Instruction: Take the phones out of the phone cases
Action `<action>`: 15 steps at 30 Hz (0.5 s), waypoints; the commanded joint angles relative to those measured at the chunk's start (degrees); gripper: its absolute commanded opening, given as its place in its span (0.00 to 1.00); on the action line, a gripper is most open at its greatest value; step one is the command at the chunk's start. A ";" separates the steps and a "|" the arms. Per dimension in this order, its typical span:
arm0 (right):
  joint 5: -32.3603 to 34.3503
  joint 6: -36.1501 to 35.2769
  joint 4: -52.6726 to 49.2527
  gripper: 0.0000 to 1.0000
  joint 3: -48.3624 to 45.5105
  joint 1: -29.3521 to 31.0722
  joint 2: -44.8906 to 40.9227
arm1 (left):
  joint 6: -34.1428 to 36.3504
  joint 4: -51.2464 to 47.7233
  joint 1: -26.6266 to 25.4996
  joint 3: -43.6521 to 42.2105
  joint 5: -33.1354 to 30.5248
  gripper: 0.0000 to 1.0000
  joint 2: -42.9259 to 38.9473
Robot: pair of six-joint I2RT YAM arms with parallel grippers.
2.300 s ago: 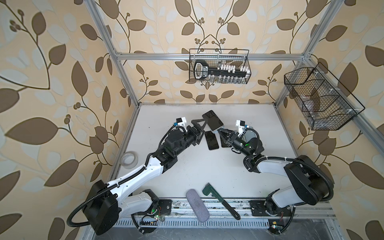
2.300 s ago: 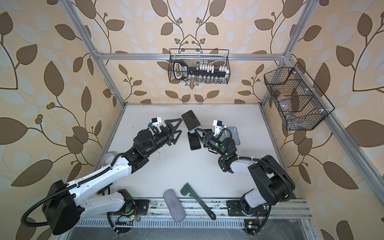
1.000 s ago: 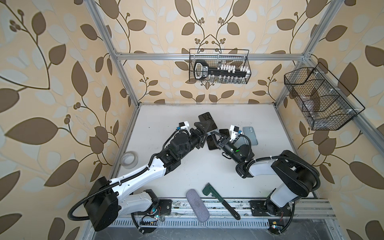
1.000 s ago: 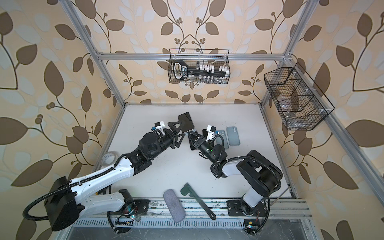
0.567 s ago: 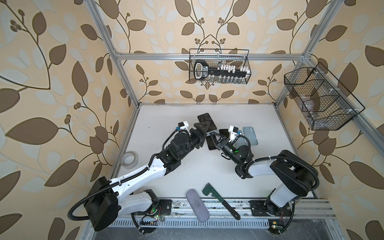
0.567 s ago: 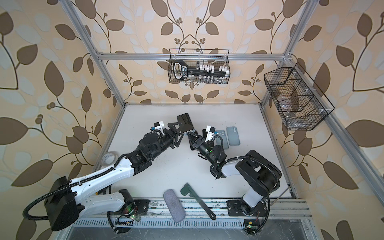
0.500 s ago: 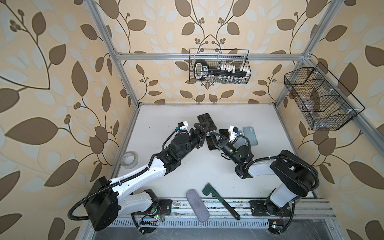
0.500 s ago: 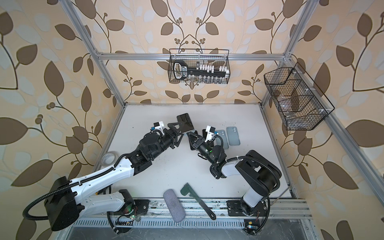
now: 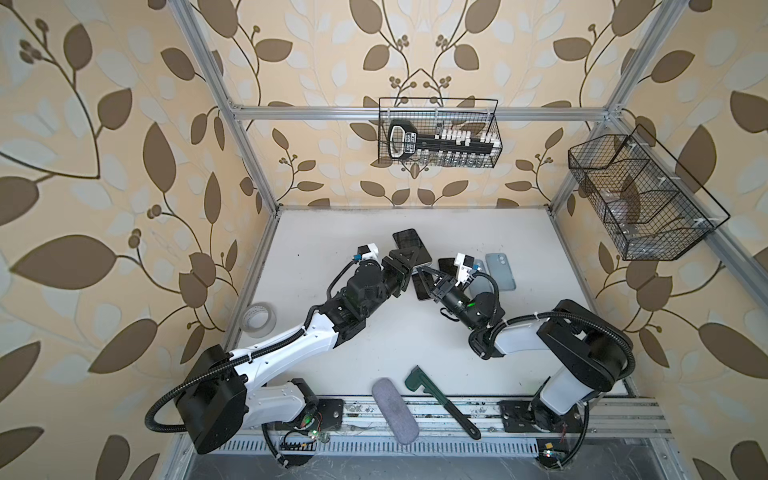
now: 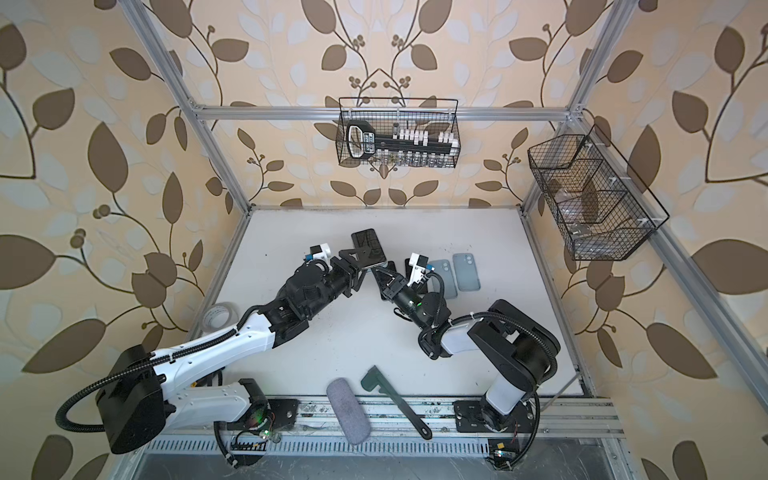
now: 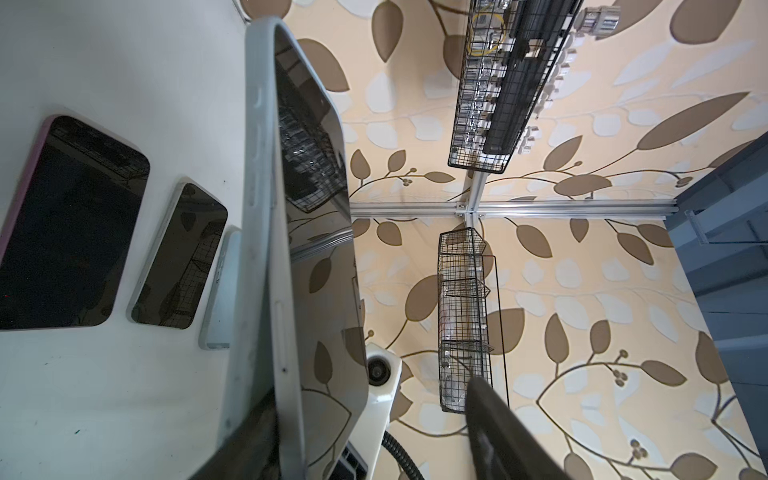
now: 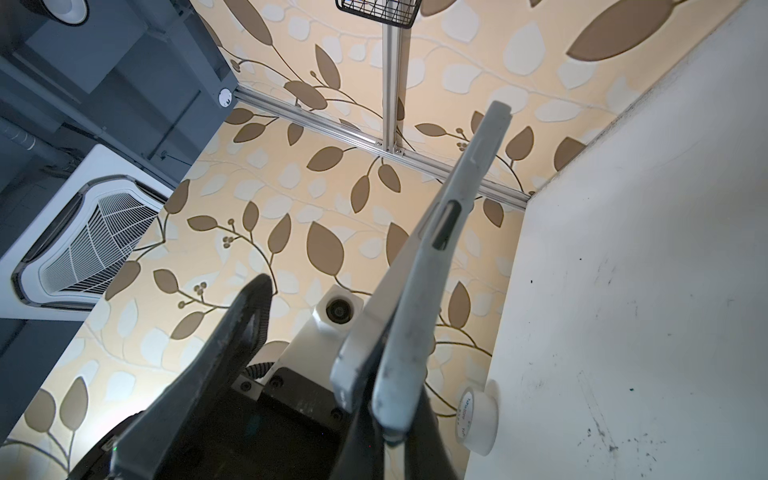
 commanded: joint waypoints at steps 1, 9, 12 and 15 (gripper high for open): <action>0.13 -0.78 6.34 0.05 0.36 0.63 0.09 | 0.23 4.32 -0.33 0.33 -0.97 0.57 0.44; 0.31 -1.00 5.80 0.05 0.19 0.63 -0.04 | 0.05 4.56 -0.33 0.77 -0.48 0.28 1.37; 0.40 -1.13 5.29 0.05 0.16 0.63 -0.23 | 0.02 4.56 -0.33 1.02 -0.29 0.21 1.64; 0.53 -1.30 5.16 0.05 0.09 0.63 -0.40 | -0.29 5.22 -0.33 0.95 -0.01 0.13 1.87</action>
